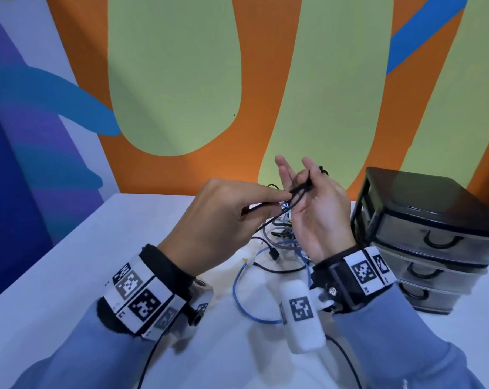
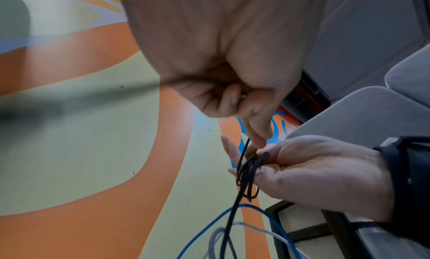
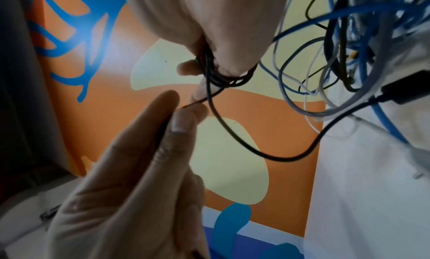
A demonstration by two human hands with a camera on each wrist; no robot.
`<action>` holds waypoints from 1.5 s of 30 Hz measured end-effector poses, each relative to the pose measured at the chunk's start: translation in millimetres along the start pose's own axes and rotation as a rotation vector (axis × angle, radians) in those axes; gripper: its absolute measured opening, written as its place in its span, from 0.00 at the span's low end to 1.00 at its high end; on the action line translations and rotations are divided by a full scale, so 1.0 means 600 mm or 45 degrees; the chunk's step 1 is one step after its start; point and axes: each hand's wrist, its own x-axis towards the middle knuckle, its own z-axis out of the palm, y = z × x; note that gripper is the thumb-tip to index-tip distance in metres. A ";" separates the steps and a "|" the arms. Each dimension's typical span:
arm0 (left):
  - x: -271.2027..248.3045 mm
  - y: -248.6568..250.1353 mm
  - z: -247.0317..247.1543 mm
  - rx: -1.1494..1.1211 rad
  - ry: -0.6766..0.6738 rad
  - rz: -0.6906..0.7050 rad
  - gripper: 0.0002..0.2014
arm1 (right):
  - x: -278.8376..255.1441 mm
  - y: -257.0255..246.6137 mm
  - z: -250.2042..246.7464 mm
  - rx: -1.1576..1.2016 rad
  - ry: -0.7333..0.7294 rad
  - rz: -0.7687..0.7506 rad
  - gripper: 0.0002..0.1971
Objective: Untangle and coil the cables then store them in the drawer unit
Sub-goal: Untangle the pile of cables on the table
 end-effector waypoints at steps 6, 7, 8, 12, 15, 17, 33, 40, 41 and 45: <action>0.004 0.007 -0.023 -0.124 0.099 0.074 0.11 | -0.004 0.021 0.001 -0.766 -0.368 -0.059 0.15; 0.004 0.002 -0.029 -0.108 0.119 0.059 0.10 | -0.007 0.021 0.000 -0.779 -0.447 0.064 0.15; 0.005 -0.004 -0.034 -0.090 0.142 0.038 0.10 | -0.009 0.017 0.000 -0.757 -0.520 0.193 0.15; 0.003 -0.029 -0.049 0.034 0.194 -0.028 0.09 | -0.015 0.002 0.001 -0.715 -0.660 0.547 0.23; 0.004 -0.042 -0.041 0.033 0.122 -0.116 0.11 | -0.022 0.001 0.004 -0.763 -0.628 0.602 0.21; 0.003 -0.043 -0.031 -0.108 -0.002 -0.288 0.16 | -0.027 -0.002 0.006 -0.736 -0.610 0.644 0.23; 0.041 -0.056 0.019 -0.477 0.055 -0.734 0.15 | -0.005 0.029 -0.007 -0.260 -0.227 0.592 0.20; 0.018 -0.077 -0.018 -0.743 -0.094 -0.732 0.09 | 0.002 0.032 -0.020 -0.490 -0.304 0.462 0.17; 0.014 -0.081 -0.027 -0.728 -0.091 -0.725 0.08 | 0.002 0.032 -0.021 -0.481 -0.311 0.469 0.17; 0.005 -0.094 -0.044 -0.252 -0.024 -0.521 0.08 | -0.002 0.031 -0.019 -0.391 -0.407 0.530 0.16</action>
